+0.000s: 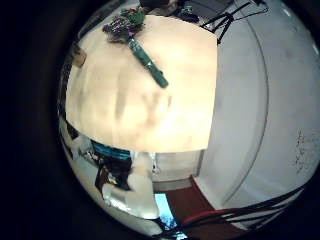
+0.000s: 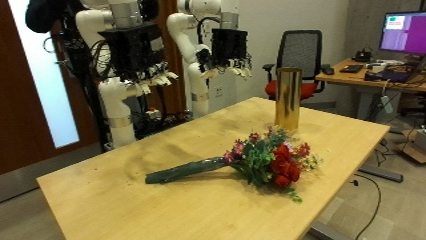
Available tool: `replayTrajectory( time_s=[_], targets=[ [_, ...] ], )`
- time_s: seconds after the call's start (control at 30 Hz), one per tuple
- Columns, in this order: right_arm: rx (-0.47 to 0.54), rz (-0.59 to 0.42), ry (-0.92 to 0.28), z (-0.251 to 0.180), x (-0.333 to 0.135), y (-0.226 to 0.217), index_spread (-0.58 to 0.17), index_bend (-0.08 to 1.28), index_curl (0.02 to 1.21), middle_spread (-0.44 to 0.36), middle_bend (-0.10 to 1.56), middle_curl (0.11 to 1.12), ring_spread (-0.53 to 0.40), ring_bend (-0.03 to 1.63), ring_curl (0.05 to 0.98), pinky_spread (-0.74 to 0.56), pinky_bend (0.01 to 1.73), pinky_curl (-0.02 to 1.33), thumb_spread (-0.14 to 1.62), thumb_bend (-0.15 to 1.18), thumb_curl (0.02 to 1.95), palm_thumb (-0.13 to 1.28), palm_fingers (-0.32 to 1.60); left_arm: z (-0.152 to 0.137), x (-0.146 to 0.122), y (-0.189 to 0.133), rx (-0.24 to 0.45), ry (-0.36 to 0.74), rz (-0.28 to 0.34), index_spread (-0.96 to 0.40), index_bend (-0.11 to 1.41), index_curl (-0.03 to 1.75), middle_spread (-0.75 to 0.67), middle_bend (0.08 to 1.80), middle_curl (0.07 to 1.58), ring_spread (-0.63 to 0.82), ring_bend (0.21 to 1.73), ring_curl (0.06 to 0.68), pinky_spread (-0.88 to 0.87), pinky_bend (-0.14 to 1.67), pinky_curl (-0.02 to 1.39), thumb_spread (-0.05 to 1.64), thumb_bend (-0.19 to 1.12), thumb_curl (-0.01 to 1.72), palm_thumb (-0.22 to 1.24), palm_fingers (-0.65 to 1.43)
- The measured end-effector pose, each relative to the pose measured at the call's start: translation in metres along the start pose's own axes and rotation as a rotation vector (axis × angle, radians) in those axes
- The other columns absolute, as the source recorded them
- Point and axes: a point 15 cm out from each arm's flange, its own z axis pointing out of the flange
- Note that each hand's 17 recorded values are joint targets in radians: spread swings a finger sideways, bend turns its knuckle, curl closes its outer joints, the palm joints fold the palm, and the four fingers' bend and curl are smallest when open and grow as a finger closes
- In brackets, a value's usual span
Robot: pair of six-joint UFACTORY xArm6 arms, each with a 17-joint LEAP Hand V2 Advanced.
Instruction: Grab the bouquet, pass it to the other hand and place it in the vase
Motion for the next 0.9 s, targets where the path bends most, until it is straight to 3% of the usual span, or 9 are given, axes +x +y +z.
replayTrajectory(
  time_s=[0.07,0.27,0.37,0.53,0.77,0.9],
  targets=[
    [0.001,0.021,-0.004,0.0,0.0,0.0,-0.325,0.15,0.26,0.029,0.26,0.34,0.145,0.37,0.231,0.29,0.34,0.3,1.11,-0.02,0.41,0.74,0.23,-0.003,-0.002,0.0,0.007,0.002,0.0,0.22,0.17,0.32,0.31,0.25,0.35,0.49,0.46,0.207,0.49,0.19,0.27,0.94,-0.03,0.31,0.33,0.17],
    [-0.026,0.081,-0.012,0.008,0.008,-0.008,-0.306,0.15,0.25,0.064,0.28,0.34,0.124,0.42,0.238,0.27,0.35,0.29,1.12,-0.02,0.4,0.74,0.3,-0.004,-0.002,-0.009,0.001,0.003,0.016,0.21,0.17,0.33,0.29,0.26,0.35,0.49,0.47,0.205,0.49,0.19,0.27,0.94,-0.03,0.31,0.32,0.18],
    [-0.026,0.124,-0.012,0.008,0.02,-0.019,-0.296,0.16,0.25,0.107,0.31,0.34,0.103,0.43,0.236,0.25,0.36,0.29,1.12,-0.02,0.4,0.74,0.34,-0.002,-0.002,-0.013,-0.023,0.005,0.022,0.21,0.17,0.33,0.28,0.27,0.35,0.49,0.46,0.202,0.49,0.19,0.27,0.94,-0.03,0.31,0.32,0.19],
    [-0.069,0.198,-0.039,0.025,0.039,-0.038,-0.26,0.17,0.27,0.075,0.29,0.34,0.061,0.47,0.235,0.21,0.36,0.28,1.13,-0.03,0.4,0.71,0.37,-0.001,0.001,-0.012,-0.071,0.01,0.059,0.21,0.17,0.33,0.27,0.27,0.35,0.49,0.46,0.2,0.48,0.19,0.27,0.94,-0.03,0.31,0.32,0.19],
    [-0.142,0.267,-0.115,0.071,0.053,-0.074,-0.216,0.16,0.27,0.084,0.24,0.33,0.064,0.48,0.236,0.19,0.42,0.29,1.15,-0.02,0.38,0.67,0.27,0.003,0.0,-0.014,-0.101,0.014,0.092,0.21,0.18,0.34,0.27,0.27,0.35,0.49,0.46,0.197,0.49,0.18,0.27,0.94,-0.03,0.3,0.31,0.19],
    [-0.111,0.3,-0.145,0.094,0.059,-0.096,-0.187,0.14,0.26,0.109,0.17,0.31,0.087,0.48,0.236,0.2,0.44,0.3,1.16,-0.02,0.37,0.63,0.17,0.008,-0.009,-0.017,-0.12,0.018,0.08,0.21,0.18,0.34,0.27,0.27,0.35,0.49,0.46,0.197,0.49,0.18,0.26,0.93,-0.03,0.3,0.31,0.19]
  ],
)
